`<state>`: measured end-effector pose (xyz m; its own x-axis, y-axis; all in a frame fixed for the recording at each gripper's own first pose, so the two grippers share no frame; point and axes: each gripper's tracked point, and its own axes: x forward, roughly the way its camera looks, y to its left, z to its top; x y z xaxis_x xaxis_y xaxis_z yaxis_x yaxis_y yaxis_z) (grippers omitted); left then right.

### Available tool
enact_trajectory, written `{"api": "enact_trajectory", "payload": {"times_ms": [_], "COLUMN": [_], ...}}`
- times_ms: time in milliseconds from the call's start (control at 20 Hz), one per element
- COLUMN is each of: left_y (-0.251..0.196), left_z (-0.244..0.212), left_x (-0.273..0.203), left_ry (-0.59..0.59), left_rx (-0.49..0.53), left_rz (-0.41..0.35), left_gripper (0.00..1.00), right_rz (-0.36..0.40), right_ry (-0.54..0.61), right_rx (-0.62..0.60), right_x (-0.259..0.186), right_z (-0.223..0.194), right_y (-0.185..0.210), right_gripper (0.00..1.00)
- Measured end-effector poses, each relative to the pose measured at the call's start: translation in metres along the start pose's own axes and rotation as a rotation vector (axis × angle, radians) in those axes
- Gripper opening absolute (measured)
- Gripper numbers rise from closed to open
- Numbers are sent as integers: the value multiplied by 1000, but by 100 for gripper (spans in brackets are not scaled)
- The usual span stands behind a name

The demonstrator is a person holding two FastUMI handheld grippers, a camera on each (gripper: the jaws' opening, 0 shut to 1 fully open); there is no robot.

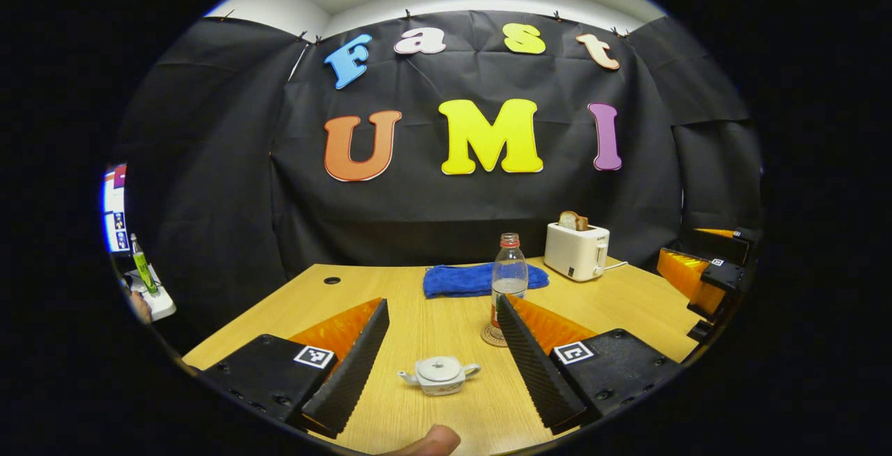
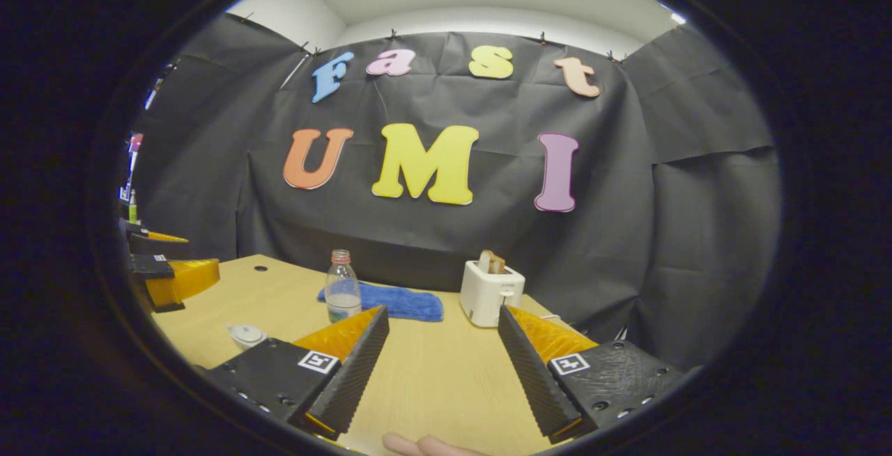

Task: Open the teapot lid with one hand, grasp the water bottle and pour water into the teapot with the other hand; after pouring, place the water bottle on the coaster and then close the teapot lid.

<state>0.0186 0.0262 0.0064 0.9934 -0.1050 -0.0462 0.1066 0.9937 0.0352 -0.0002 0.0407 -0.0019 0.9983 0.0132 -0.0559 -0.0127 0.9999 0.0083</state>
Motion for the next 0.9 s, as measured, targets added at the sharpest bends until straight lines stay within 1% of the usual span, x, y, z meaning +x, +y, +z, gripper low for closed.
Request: {"api": "enact_trajectory", "payload": {"times_ms": [100,150,200,250,300,350,400,450,500,550,800,850,900], "left_y": [6,6,6,8,11,11,10,11,11,10,4,4,3], "left_z": [-3,-4,-5,-4,-3,-2,-2,-1,2,6,8,7,6], "left_x": [-3,-4,-3,-4,-4,-4,-4,-4,-5,-6,-8,-7,-6], "left_ry": [14,20,21,14,7,6,2,-7,-24,-42,-64,-61,-56], "left_rx": [5,4,6,8,8,7,5,2,1,6,27,33,37], "left_rz": [23,22,23,29,36,38,38,42,45,45,34,34,36], "left_gripper": [98,98,98,98,98,96,100,98,98,98,98,98,98], "right_rz": [8,9,9,13,21,30,39,50,54,56,72,73,74], "right_ry": [5,3,6,9,11,12,10,4,3,1,10,11,11], "right_rx": [4,0,-5,-10,-16,-23,-28,-30,-32,-31,-43,-45,-47], "right_x": [-3,-3,-3,-4,-3,-3,-3,-3,-2,-2,1,2,2], "right_z": [0,1,-1,-3,-3,-4,-4,-3,-3,-3,-8,-9,-9], "right_y": [3,4,5,8,11,14,16,19,20,20,26,26,27], "right_gripper": [94,97,97,94,96,96,97,95,95,98,97,95,95]}}
